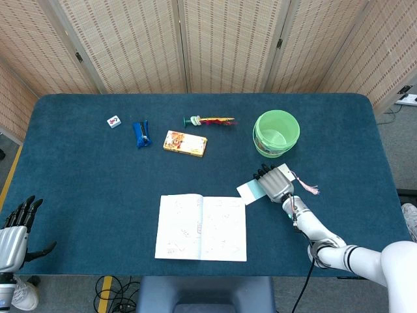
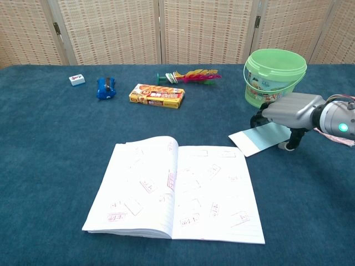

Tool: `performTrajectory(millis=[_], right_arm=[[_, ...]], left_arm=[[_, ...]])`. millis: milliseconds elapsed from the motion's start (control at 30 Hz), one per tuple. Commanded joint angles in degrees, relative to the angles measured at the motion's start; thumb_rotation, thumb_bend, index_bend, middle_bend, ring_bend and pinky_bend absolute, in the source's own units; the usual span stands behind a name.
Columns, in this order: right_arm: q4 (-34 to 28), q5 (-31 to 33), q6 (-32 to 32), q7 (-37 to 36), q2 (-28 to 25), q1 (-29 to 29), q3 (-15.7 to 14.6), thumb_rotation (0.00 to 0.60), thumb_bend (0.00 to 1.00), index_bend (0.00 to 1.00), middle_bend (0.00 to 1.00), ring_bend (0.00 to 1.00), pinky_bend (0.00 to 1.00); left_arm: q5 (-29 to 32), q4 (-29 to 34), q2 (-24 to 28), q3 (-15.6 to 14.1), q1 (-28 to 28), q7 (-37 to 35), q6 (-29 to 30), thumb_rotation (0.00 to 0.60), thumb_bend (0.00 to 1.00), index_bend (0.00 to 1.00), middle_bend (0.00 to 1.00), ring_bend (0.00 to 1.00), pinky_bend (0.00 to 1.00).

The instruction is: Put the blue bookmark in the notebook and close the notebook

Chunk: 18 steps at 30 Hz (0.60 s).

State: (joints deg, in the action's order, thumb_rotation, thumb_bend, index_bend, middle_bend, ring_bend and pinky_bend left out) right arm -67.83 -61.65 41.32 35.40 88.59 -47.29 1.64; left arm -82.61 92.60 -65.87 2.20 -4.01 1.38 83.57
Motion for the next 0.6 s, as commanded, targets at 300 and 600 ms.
performTrajectory(millis=[300, 600], right_arm=[[0.3, 0.1, 1.0, 0.4, 0.5, 0.2, -0.2, 0.6, 0.31, 0.26, 0.28, 0.11, 0.24], [-0.7, 0.7, 2.2, 1.5, 0.4, 0.5, -0.2, 0.6, 0.33, 0.28, 0.32, 0.14, 0.24]], left_arm=[[0.1, -0.5, -0.1, -0.1, -0.1, -0.7, -0.4, 0.6, 0.2, 0.04, 0.0, 0.08, 0.16], [0.1, -0.9, 0.0, -0.3, -0.1, -1.3, -0.8, 0.6, 0.19, 0.04, 0.0, 0.08, 0.16]])
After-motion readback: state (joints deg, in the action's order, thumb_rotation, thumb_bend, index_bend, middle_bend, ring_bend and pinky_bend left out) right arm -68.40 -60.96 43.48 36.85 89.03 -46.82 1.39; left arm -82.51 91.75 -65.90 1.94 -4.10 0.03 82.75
